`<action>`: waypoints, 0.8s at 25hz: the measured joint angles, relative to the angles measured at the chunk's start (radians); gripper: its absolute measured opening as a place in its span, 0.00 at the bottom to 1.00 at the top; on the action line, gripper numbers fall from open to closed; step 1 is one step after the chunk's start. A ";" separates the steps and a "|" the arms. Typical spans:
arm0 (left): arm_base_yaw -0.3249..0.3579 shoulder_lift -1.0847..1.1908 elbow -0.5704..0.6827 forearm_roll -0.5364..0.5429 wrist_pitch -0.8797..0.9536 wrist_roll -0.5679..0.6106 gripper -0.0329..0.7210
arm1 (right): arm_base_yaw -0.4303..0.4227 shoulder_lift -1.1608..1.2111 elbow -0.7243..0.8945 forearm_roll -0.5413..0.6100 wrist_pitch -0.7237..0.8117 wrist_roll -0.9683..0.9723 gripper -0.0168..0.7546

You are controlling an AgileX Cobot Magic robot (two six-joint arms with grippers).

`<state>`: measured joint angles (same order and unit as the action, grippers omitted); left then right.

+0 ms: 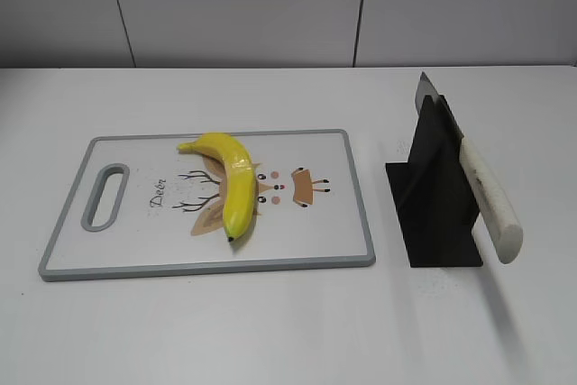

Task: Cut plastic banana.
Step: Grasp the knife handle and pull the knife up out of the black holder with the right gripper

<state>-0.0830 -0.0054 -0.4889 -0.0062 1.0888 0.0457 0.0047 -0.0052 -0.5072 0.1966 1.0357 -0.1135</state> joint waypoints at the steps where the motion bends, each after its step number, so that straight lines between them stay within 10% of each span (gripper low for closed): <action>1: 0.000 0.000 0.000 0.006 0.000 0.000 0.78 | 0.000 0.000 0.000 0.000 0.000 0.000 0.76; 20: 0.000 0.000 0.000 0.006 0.000 0.000 0.78 | 0.000 0.000 0.000 0.000 0.000 0.000 0.76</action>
<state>-0.0830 -0.0054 -0.4889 0.0000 1.0888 0.0457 0.0047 -0.0052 -0.5072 0.1966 1.0357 -0.1135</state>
